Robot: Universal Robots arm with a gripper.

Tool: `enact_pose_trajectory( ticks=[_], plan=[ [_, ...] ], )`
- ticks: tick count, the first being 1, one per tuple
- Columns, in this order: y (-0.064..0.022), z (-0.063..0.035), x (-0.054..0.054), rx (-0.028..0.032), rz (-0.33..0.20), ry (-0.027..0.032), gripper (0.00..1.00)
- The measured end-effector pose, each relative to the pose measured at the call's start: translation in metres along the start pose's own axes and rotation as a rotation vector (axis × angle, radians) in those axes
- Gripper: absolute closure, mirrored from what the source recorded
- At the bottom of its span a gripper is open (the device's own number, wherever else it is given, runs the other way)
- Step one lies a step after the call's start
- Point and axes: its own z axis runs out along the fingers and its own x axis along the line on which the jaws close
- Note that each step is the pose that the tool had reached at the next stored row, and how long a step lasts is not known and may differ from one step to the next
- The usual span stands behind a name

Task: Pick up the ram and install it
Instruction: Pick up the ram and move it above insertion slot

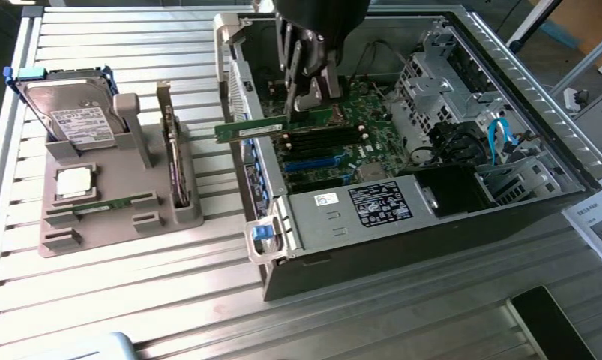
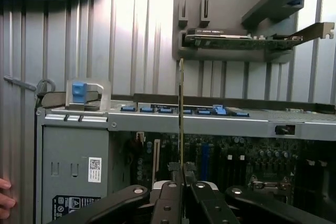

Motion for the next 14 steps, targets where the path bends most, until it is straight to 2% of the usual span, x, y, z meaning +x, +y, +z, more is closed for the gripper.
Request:
enact_pose_trajectory(
  ticks=[3, 4, 14],
  plan=[
    [-0.0060, 0.0001, 0.000, 0.0000, 0.000, -0.0001, 0.88],
    [-0.0117, 0.0001, 0.001, 0.0000, 0.000, 0.0000, 0.88],
    [-0.0447, 0.0005, 0.002, 0.0000, 0.000, -0.0001, 0.88]
  ],
)
